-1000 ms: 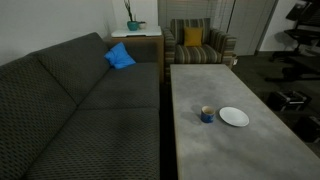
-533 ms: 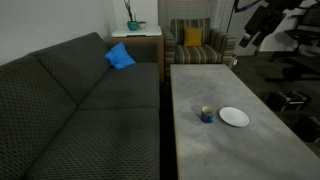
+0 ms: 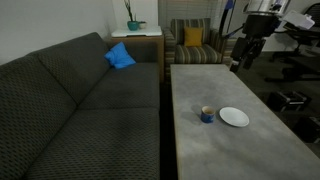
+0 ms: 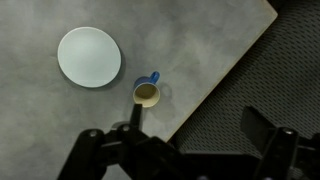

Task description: Put the blue mug on top of the white plate

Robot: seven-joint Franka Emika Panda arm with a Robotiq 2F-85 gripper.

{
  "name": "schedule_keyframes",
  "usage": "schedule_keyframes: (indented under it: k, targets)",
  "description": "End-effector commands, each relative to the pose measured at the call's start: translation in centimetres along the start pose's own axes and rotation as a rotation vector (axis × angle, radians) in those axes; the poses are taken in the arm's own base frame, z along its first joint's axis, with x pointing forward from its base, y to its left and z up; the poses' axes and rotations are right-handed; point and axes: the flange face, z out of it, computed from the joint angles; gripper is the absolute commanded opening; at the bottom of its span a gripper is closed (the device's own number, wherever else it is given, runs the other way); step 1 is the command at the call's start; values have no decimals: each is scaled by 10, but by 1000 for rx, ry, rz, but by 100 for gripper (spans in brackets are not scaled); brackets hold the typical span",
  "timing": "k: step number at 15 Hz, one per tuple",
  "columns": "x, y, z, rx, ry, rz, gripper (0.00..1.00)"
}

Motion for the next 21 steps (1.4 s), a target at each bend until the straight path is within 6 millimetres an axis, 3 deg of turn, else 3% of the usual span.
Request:
schedule_keyframes:
  k: [1, 3, 8, 11, 12, 14, 16, 21]
  targets:
    - [1, 1, -2, -1, 2, 1, 100]
    - [-6, -11, -1, -72, 0, -23, 100]
    - [10, -31, 50, -227, 77, 37, 100]
    - [14, -27, 85, -211, 50, 105, 100]
    - [8, -38, 68, -214, 51, 87, 100]
    - [9, -35, 87, -211, 41, 94, 100]
    - [14, -35, 88, -194, 61, 125, 100]
    - [28, -43, 107, -238, 119, 432, 100]
